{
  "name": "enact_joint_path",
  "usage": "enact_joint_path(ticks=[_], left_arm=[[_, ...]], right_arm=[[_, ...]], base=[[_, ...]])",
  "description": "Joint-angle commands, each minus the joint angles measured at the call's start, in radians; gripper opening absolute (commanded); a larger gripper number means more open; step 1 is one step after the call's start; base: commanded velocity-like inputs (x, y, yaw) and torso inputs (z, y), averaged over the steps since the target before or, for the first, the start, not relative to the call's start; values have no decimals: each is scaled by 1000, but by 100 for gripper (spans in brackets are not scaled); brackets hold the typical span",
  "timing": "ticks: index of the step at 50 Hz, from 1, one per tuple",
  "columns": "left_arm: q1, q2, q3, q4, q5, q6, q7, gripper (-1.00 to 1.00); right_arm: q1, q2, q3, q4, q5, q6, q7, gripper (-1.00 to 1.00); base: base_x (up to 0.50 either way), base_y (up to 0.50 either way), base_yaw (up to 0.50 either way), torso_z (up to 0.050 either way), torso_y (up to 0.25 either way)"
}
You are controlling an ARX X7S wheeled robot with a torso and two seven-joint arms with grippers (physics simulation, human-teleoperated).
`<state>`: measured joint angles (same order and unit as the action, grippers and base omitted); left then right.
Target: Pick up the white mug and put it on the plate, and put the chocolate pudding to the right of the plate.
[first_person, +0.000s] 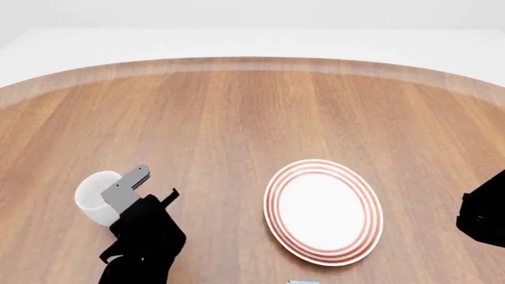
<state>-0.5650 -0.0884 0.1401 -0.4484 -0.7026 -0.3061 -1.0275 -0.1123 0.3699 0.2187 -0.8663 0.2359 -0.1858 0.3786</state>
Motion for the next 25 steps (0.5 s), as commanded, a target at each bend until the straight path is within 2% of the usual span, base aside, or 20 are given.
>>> enact_joint_path(ticks=[1, 16, 18, 25], left_arm=[[-5, -10, 21, -15, 9, -4, -5, -100], [-13, -30, 36, -18, 16, 20, 16, -100], [-16, -53, 80, 42, 43, -1, 27, -100], [-70, -149, 278, 319, 109, -100, 173, -100]], right_arm=[[0, 3, -3, 3, 1, 0, 3, 100], [-3, 7, -5, 10, 3, -4, 6, 100], [-4, 7, -4, 9, 2, -5, 7, 100], [-5, 10, 1, 6, 4, 0, 13, 100]], base=[[0, 0, 0, 0, 0], [0, 0, 0, 0, 0], [0, 0, 0, 0, 0], [0, 0, 0, 0, 0]])
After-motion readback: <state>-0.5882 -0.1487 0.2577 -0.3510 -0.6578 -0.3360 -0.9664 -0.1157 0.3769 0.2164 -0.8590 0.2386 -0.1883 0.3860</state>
